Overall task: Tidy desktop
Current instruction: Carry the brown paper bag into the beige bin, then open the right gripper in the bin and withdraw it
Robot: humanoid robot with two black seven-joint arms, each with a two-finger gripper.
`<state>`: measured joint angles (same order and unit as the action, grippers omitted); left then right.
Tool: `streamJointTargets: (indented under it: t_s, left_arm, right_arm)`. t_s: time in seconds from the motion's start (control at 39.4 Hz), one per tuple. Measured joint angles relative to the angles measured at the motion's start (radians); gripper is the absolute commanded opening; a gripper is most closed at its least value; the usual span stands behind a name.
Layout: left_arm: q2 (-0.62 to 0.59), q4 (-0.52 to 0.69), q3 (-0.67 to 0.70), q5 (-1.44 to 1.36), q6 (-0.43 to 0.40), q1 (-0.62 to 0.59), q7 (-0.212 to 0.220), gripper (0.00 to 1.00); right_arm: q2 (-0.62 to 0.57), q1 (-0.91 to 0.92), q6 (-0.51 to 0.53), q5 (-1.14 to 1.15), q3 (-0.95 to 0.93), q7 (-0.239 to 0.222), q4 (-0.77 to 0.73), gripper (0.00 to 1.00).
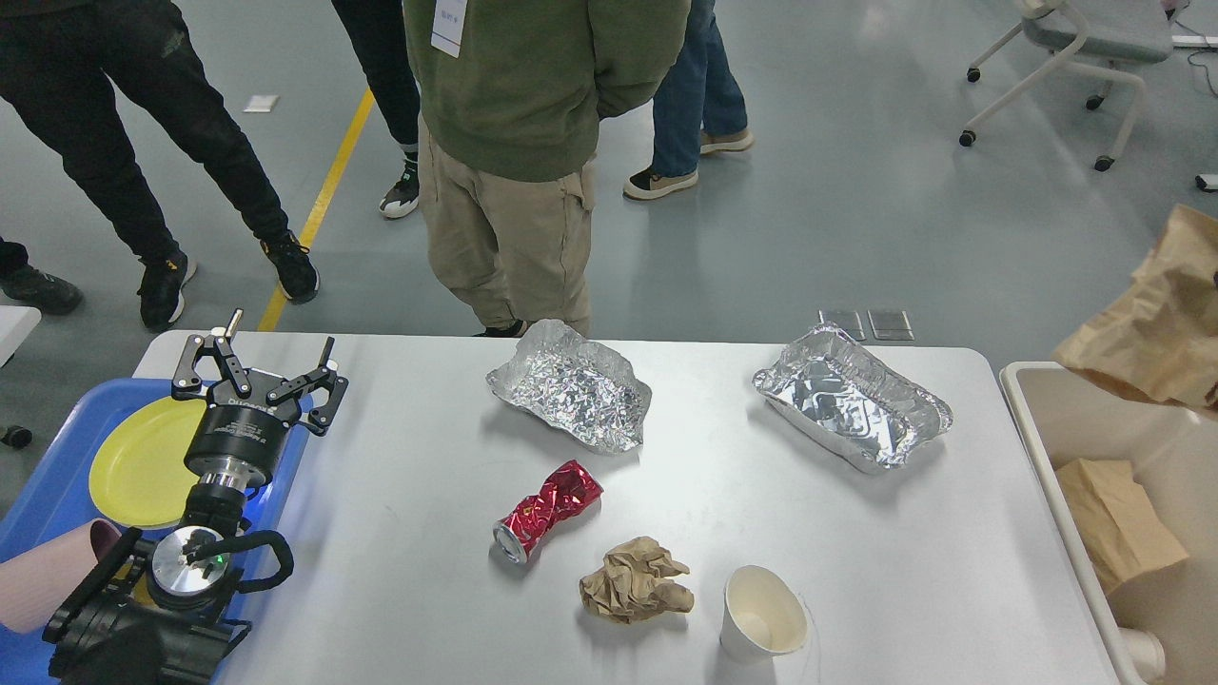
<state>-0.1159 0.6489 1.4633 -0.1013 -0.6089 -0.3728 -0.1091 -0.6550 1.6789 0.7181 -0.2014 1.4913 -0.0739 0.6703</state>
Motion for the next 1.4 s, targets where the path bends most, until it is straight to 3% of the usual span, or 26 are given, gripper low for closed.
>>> streamJointTargets:
  t_s: [0.15,0.23,0.46,0.71,0.94,0.96,1.07,1.09,1.4]
  left_arm:
    - [0.000,0.000,0.000,0.000,0.000,0.000,0.000,0.96]
    - [0.000,0.000,0.000,0.000,0.000,0.000,0.000,0.96]
    - [0.000,0.000,0.000,0.000,0.000,0.000,0.000,0.96]
    - [0.000,0.000,0.000,0.000,0.000,0.000,0.000,0.96]
    - [-0.001,0.000,0.000,0.000,0.000,0.000,0.000,0.96]
    - [-0.001,0.000,0.000,0.000,0.000,0.000,0.000,0.96]
    - [-0.001,0.000,0.000,0.000,0.000,0.000,0.000,0.96]
    - [-0.001,0.000,0.000,0.000,0.000,0.000,0.000,0.96]
    - [0.000,0.000,0.000,0.000,-0.001,0.000,0.000,0.96]
  right_arm:
    - [-0.045,-0.228,-0.152,-0.001,-0.127,-0.001,-0.084,0.00]
    - [-0.050,-0.372,-0.279,-0.001,-0.197,-0.001,-0.120,0.00]
    - [-0.018,-0.692,-0.499,-0.001,-0.362,0.000,-0.271,0.00]
    - [0.171,-1.093,-0.591,-0.001,-0.543,0.000,-0.638,0.00]
    - [0.245,-1.165,-0.634,-0.001,-0.569,-0.003,-0.692,0.00]
    - [0.248,-1.167,-0.635,-0.001,-0.570,-0.003,-0.692,0.04]
    - [0.258,-1.172,-0.636,-0.001,-0.570,-0.004,-0.692,0.96]
    - [0.258,-1.174,-0.637,-0.001,-0.569,-0.004,-0.692,1.00]
    - [0.250,-1.171,-0.651,-0.001,-0.568,0.003,-0.665,1.00]
